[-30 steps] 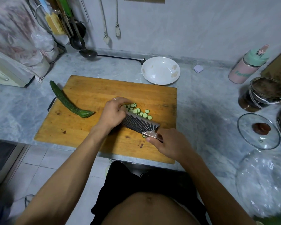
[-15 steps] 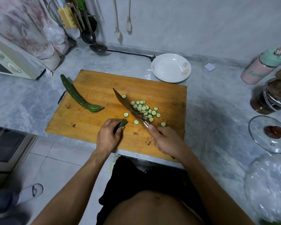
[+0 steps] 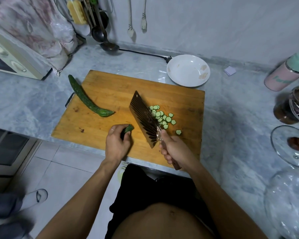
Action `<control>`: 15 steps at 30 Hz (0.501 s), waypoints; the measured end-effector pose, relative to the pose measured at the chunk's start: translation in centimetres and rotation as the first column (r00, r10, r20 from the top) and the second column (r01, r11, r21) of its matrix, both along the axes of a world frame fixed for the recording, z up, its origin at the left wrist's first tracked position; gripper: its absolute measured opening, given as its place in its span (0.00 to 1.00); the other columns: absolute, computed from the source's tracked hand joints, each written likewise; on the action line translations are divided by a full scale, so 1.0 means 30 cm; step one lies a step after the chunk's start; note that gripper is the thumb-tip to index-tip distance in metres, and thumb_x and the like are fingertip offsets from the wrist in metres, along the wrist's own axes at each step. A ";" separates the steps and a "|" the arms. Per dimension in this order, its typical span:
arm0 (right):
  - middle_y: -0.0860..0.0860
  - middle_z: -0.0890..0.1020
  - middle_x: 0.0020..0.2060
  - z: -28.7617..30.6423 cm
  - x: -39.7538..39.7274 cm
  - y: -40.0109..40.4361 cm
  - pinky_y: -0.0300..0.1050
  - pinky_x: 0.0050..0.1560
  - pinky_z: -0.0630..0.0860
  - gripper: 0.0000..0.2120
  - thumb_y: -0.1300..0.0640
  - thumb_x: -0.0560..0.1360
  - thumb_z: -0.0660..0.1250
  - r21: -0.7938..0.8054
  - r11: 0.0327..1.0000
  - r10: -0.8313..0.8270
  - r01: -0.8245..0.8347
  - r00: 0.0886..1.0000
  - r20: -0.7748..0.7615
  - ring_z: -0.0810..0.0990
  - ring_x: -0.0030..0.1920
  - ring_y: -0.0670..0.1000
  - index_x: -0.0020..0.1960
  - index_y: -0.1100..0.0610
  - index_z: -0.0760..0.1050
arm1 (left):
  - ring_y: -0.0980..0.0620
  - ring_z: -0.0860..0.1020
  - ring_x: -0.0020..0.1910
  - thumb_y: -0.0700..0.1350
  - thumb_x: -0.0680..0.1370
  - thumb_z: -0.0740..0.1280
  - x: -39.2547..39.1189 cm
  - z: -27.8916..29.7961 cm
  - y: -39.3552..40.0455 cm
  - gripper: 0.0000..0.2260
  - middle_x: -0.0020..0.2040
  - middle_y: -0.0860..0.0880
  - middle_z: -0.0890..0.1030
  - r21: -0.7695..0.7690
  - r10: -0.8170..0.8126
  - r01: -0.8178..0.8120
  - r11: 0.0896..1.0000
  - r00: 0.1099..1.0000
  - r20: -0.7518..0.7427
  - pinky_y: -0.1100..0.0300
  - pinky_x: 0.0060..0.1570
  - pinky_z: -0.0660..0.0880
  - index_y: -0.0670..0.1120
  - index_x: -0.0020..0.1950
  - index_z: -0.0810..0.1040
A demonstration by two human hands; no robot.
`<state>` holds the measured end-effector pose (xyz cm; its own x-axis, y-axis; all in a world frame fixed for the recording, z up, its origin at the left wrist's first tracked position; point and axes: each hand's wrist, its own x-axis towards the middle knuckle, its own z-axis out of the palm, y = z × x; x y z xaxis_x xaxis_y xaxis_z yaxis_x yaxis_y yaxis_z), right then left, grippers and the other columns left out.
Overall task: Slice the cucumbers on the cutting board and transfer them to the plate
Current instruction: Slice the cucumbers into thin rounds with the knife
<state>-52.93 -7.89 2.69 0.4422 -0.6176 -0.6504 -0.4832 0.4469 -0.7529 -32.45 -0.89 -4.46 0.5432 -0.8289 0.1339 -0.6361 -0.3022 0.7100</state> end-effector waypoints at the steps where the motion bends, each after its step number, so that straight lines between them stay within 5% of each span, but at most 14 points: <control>1: 0.49 0.71 0.26 0.000 -0.016 -0.008 0.41 0.26 0.67 0.29 0.34 0.80 0.51 -0.034 0.999 -0.008 0.007 1.000 -0.009 0.68 0.23 0.48 0.41 0.58 0.74 | 0.49 0.74 0.55 0.38 0.76 0.68 -0.006 0.001 -0.007 0.12 0.54 0.46 0.79 -0.003 -0.012 0.012 1.000 1.000 0.004 0.65 0.54 0.67 0.43 0.59 0.80; 6: 0.50 0.72 0.27 0.014 -0.073 -0.056 0.41 0.27 0.68 0.29 0.34 0.80 0.50 -0.160 0.985 -0.066 0.063 0.998 -0.015 0.68 0.24 0.47 0.40 0.58 0.73 | 0.48 0.77 0.55 0.36 0.76 0.68 -0.018 0.000 -0.042 0.10 0.54 0.45 0.81 -0.069 -0.137 0.141 0.988 0.989 0.049 0.59 0.55 0.73 0.42 0.57 0.81; 10: 0.52 0.71 0.28 0.022 -0.053 -0.049 0.41 0.27 0.67 0.29 0.34 0.81 0.50 -0.235 0.970 0.036 -0.056 0.995 -0.090 0.68 0.23 0.48 0.37 0.57 0.70 | 0.46 0.78 0.58 0.35 0.76 0.66 -0.030 -0.018 -0.072 0.12 0.59 0.44 0.81 -0.050 -0.206 0.212 0.976 0.973 0.108 0.57 0.58 0.75 0.42 0.58 0.82; 15: 0.53 0.78 0.30 0.040 -0.031 -0.005 0.44 0.33 0.70 0.32 0.38 0.82 0.50 -0.319 0.927 0.148 -0.199 0.973 -0.177 0.76 0.26 0.46 0.44 0.63 0.78 | 0.44 0.79 0.57 0.35 0.75 0.68 -0.041 -0.029 -0.073 0.12 0.58 0.42 0.81 -0.055 -0.184 0.195 0.979 0.970 0.159 0.54 0.56 0.76 0.41 0.57 0.83</control>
